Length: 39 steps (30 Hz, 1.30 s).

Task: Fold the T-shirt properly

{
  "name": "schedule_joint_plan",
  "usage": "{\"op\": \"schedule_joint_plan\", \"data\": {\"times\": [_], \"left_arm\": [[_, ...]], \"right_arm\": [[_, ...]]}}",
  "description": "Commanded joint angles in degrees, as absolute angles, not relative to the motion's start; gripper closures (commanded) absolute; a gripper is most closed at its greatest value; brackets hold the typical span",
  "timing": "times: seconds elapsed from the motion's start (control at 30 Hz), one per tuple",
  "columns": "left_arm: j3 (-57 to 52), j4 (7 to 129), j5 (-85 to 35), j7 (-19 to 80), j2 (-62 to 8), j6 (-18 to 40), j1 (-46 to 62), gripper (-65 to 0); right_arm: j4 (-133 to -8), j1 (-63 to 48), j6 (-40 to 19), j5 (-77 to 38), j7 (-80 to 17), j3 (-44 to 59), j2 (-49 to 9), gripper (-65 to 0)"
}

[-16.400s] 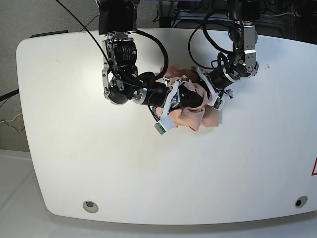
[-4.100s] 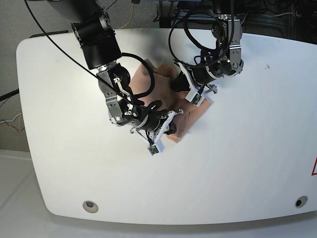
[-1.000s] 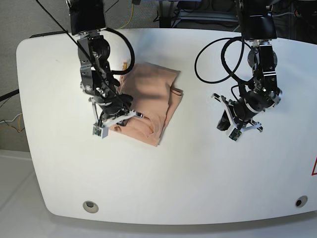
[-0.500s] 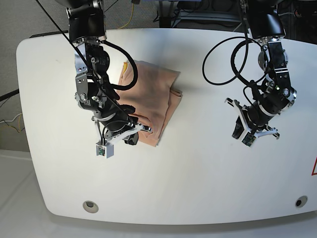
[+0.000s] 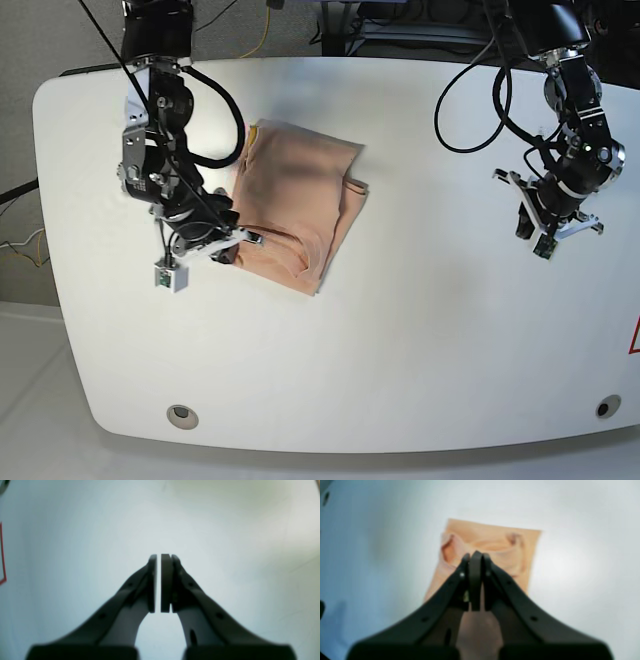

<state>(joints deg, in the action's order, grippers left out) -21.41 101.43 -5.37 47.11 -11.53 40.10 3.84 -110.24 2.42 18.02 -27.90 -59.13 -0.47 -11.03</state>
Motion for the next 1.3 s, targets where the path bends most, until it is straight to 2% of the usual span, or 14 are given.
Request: {"op": "schedule_joint_plan", "data": {"times": [0.0,0.57,0.9,1.27], "left_arm": [[-23.4,102.8,-6.1,45.8,-13.2,40.0,4.8,-1.7],[-33.3,105.5,-6.1,45.8,-15.3,40.0,15.9,-1.7],[-37.5,106.3,-6.1,45.9,-15.1,40.0,21.6,-1.7],[-41.3,106.5,-6.1,45.9,-13.3,40.0,28.1,-1.7]], "right_arm": [[-111.9,1.7,17.8,-28.3,-58.1,1.3,-12.7,0.0],[-112.9,-10.9,17.8,-43.3,-58.1,16.4,-23.7,0.0],[-114.2,-18.9,17.8,-44.5,-58.1,22.5,-27.1,0.0],[-114.2,-27.6,17.0,-44.4,-57.8,29.4,-27.5,0.0]]}}
